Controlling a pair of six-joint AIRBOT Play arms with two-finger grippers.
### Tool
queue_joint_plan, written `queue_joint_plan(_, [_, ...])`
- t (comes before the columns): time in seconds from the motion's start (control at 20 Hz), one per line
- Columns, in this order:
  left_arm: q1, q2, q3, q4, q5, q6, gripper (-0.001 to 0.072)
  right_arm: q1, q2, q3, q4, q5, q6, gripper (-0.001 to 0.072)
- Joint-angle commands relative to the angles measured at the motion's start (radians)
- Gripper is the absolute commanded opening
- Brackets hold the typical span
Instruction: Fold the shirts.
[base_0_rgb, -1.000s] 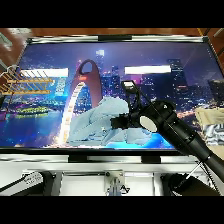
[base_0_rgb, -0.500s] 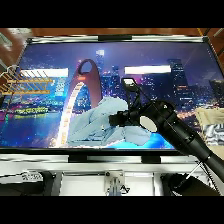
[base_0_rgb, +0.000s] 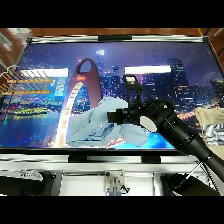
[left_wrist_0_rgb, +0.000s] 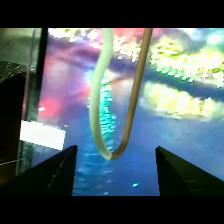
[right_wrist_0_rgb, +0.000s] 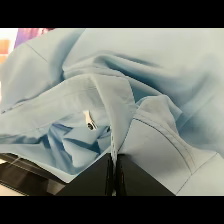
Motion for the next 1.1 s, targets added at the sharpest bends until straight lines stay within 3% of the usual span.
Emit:
queue_joint_plan(0.0, [0.008, -0.048, 0.0, -0.012, 0.014, 0.02, 0.056, 0.001, 0.0, 0.0, 0.0, -0.003, 0.026, 0.0071])
queue_joint_plan(0.35, [0.036, -0.091, 0.0, -0.015, 0.05, 0.028, 0.0507, 0.001, -0.001, 0.0, 0.016, -0.001, 0.069, 0.0071])
queue_joint_plan(0.45, [0.038, -0.1, 0.0, -0.053, 0.055, 0.055, 0.0397, 0.001, -0.001, 0.0, 0.015, -0.001, 0.072, 0.0071])
queue_joint_plan(0.65, [0.037, -0.122, 0.0, -0.151, 0.047, 0.103, 0.0321, 0.001, 0.0, 0.0, 0.015, -0.001, 0.076, 0.0071])
queue_joint_plan(0.75, [0.037, -0.132, 0.0, -0.162, 0.032, 0.106, 0.0238, 0.001, -0.001, 0.0, 0.015, -0.002, 0.079, 0.0071])
queue_joint_plan(0.9, [0.037, -0.136, 0.0, -0.162, 0.022, 0.105, 0.0059, 0.001, 0.0, 0.0, 0.003, -0.001, 0.079, 0.0071])
queue_joint_plan(1.05, [0.037, -0.135, 0.024, -0.167, 0.002, 0.093, 0.0056, 0.001, -0.001, 0.0, -0.005, -0.001, 0.078, 0.0071])
